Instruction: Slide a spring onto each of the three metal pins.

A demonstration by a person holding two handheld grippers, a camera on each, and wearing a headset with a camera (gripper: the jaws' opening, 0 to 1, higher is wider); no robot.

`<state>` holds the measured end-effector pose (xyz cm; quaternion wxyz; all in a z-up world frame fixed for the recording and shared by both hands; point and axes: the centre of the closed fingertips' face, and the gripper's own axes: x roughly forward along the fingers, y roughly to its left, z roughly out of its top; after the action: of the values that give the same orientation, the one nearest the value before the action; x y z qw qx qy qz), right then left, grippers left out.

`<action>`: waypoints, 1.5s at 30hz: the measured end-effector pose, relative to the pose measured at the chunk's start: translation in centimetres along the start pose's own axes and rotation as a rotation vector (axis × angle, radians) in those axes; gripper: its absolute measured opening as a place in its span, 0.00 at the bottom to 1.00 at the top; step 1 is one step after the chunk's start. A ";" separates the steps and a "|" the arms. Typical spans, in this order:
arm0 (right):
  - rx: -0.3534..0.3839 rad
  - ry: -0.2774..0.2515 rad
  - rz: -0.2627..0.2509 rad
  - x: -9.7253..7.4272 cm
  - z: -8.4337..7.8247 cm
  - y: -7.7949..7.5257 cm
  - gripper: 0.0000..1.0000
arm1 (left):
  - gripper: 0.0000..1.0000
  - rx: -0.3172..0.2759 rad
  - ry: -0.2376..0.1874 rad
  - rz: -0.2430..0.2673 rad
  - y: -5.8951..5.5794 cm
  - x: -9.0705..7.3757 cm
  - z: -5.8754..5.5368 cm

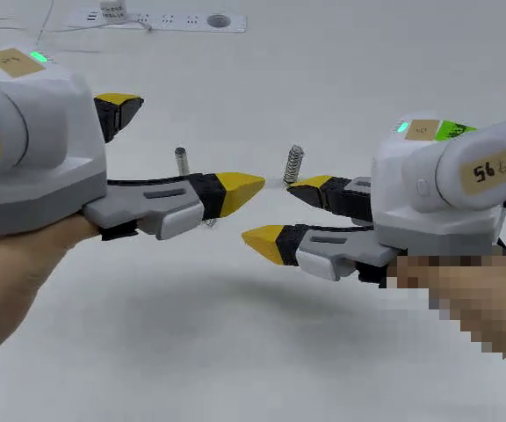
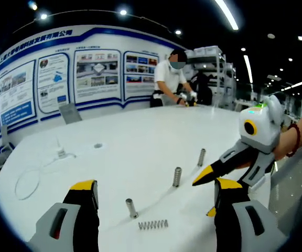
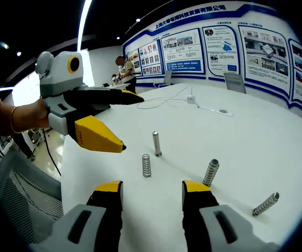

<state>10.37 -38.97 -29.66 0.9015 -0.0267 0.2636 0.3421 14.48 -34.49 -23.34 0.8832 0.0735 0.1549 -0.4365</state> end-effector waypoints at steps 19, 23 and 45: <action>-0.022 -0.017 0.052 3.3 0.1 1.0 0.33 | 1.00 -0.009 0.027 0.044 0.8 -3.3 -2.0; -0.037 -0.011 0.053 4.0 -0.2 1.0 0.31 | 1.00 -0.023 0.025 0.055 1.0 -3.9 -2.4; -0.004 0.011 0.014 7.2 -1.5 0.8 0.19 | 0.94 -0.031 0.040 0.067 1.1 -4.7 -3.3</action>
<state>13.70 -34.35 -34.39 0.8977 -0.0285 0.2679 0.3486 11.97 -29.39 -24.90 0.8951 0.0736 0.1767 -0.4027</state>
